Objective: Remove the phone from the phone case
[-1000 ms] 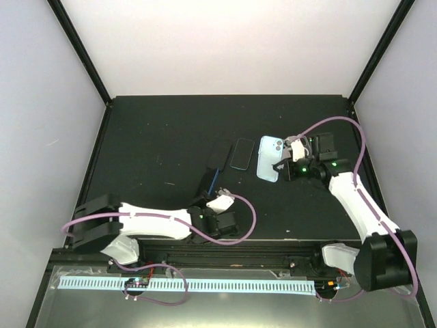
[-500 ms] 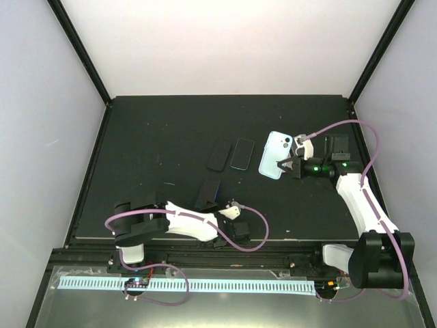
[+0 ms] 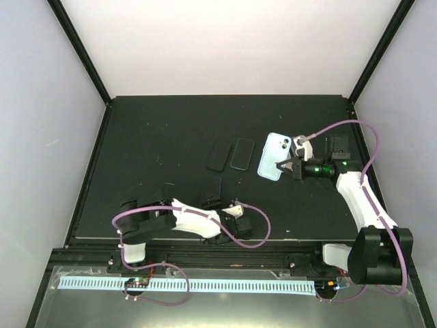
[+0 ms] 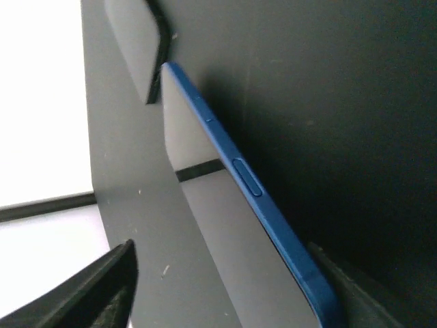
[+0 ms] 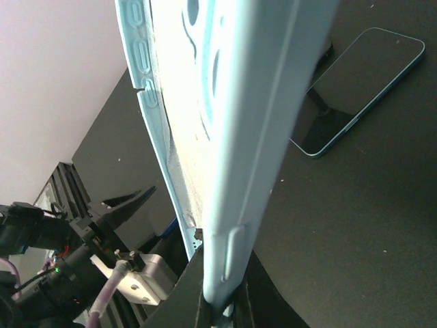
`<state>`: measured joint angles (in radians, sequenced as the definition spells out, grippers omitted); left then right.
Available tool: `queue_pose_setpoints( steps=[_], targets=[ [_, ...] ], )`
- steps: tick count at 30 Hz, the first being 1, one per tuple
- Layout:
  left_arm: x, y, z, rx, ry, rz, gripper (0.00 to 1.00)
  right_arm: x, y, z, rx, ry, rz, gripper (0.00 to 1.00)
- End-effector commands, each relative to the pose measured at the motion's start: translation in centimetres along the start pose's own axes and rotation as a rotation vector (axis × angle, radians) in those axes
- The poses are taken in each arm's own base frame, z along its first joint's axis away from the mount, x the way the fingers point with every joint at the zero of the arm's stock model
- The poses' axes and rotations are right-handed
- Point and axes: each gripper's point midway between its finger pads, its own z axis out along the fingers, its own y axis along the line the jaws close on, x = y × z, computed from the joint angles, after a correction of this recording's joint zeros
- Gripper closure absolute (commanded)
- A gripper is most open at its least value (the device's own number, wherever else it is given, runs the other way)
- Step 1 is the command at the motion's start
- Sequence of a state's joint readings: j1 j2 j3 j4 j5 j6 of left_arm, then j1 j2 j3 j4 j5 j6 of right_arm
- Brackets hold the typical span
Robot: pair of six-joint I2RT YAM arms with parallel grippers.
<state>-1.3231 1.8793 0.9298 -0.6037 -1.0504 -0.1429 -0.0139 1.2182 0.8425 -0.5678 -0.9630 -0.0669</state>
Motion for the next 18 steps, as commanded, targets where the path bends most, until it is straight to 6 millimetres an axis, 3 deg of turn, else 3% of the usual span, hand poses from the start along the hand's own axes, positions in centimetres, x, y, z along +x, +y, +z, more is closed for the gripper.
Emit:
queue_pose_setpoints(
  steps=[1,7,10,14,18],
  targets=[
    [-2.0,0.5,-1.6,0.135,-0.05,-0.101,0.26,-0.2,-0.2,-0.3,0.016,0.008,-0.058,0.99],
    [-2.2,0.3,-4.5,0.362,-0.089,-0.183,0.16,-0.1,-1.3,-0.7,0.1,0.035,-0.076,0.99],
    [-2.4,1.5,-6.4,0.445,-0.117,-0.239,0.11,-0.3,-1.9,-1.1,0.158,0.068,-0.106,0.99],
    [-3.0,4.7,-9.7,0.54,-0.19,-0.332,0.02,0.0,-2.6,-2.3,0.239,0.167,-0.182,0.99],
    [-2.8,9.6,-12.5,0.579,-0.294,-0.45,0.01,1.2,-4.3,-3.9,0.355,0.327,-0.237,0.99]
  ],
)
